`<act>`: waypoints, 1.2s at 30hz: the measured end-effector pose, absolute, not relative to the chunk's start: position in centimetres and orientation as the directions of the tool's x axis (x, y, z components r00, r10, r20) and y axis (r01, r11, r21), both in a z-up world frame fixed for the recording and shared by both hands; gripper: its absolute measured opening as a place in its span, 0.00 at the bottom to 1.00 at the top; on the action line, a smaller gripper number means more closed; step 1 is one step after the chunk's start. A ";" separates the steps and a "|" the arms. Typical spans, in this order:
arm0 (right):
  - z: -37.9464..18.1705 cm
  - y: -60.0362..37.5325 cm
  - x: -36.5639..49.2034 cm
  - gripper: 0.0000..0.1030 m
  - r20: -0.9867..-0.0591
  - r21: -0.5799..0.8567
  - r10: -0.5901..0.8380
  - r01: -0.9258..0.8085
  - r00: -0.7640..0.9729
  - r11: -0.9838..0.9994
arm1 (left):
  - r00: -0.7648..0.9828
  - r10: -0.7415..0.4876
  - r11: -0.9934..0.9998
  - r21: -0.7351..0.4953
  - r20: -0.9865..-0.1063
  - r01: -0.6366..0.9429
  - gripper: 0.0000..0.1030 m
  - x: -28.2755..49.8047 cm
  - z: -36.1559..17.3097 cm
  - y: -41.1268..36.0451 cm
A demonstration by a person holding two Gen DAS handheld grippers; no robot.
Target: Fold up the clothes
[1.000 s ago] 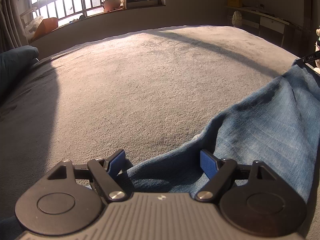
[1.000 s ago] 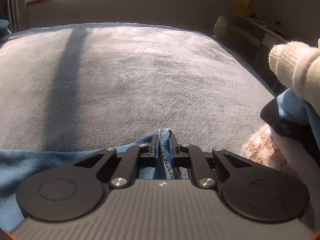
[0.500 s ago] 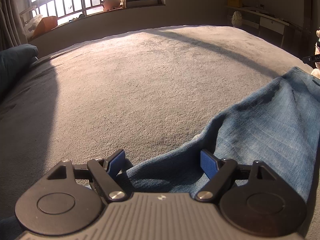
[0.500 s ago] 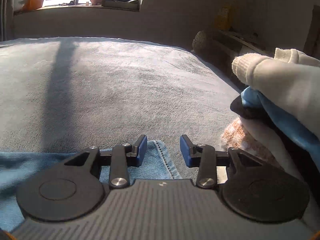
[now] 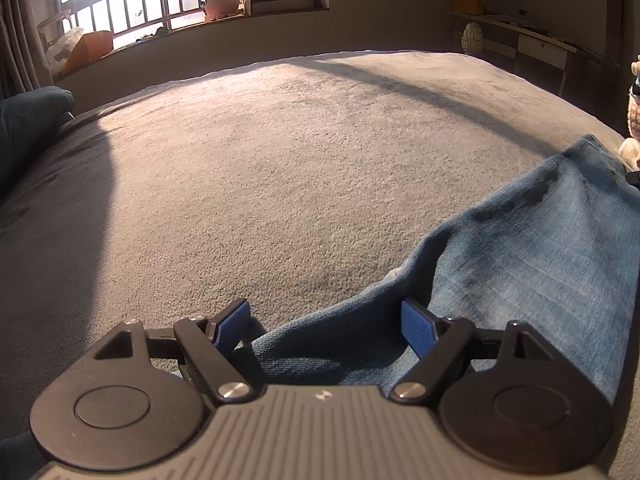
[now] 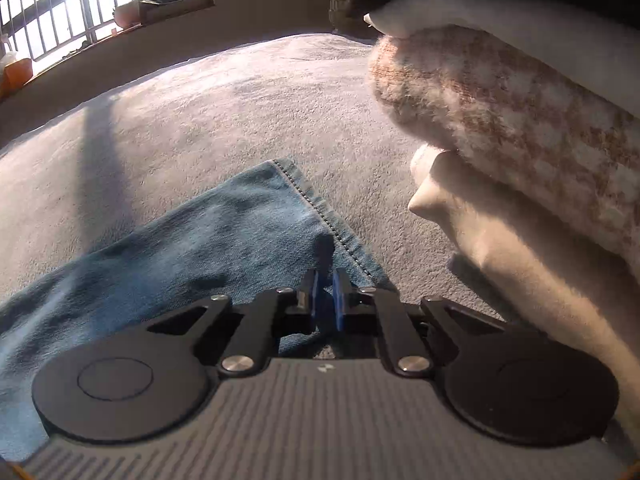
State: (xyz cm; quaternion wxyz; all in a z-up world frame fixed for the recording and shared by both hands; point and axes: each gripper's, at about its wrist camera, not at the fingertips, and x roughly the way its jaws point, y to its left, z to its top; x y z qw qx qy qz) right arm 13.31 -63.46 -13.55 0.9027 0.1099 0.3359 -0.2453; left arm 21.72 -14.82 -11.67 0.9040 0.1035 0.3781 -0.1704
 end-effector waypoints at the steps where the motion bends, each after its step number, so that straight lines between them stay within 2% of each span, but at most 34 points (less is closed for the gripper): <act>1: -13.4 -63.7 13.5 0.00 -0.650 0.015 -0.398 0.534 0.648 0.845 | 0.656 -0.232 0.921 0.055 -0.718 0.386 0.80 21.7 -11.7 -14.7; 2: -13.0 -63.6 13.3 0.05 -0.648 0.015 -0.415 0.555 0.639 0.831 | 0.655 -0.235 0.921 0.051 -0.718 0.385 0.80 21.7 -11.6 -14.6; 4: -12.3 -63.3 12.8 0.05 -0.643 0.020 -0.438 0.586 0.628 0.810 | 0.658 -0.233 0.925 0.045 -0.716 0.376 0.81 21.7 -11.1 -14.5; 9: -10.3 -59.7 10.7 0.08 -0.618 0.075 -0.350 0.496 0.704 0.865 | 0.682 -0.224 0.935 0.044 -0.697 0.352 0.78 21.7 -8.8 -13.7; 14: -8.4 -52.4 11.4 0.15 -0.600 0.103 -0.098 0.198 0.794 0.975 | 0.686 -0.214 0.946 0.028 -0.695 0.324 0.78 22.0 -3.6 -11.2; 16: -8.1 -49.4 11.9 0.16 -0.594 0.129 0.015 0.077 0.805 0.989 | 0.693 -0.193 0.944 0.061 -0.694 0.324 0.78 21.9 -1.2 -10.1; 21: -7.3 -41.7 12.9 0.17 -0.585 0.168 0.264 -0.204 0.767 0.965 | 0.722 -0.047 0.903 0.280 -0.690 0.327 0.78 19.6 4.4 -7.0; 27: -7.5 -34.4 13.7 0.17 -0.607 0.179 0.425 -0.406 0.671 0.896 | 0.652 0.113 0.845 0.418 -0.750 0.334 0.78 13.4 3.5 -3.6; 31: -7.0 -30.7 13.3 0.17 -0.614 0.171 0.500 -0.516 0.611 0.839 | 0.566 0.140 0.921 0.317 -0.812 0.226 0.78 8.7 1.2 0.3; 36: -5.5 -27.7 12.9 0.17 -0.632 0.137 0.556 -0.628 0.540 0.766 | 0.531 0.091 0.996 0.072 -0.842 -0.056 0.78 2.7 -0.5 6.6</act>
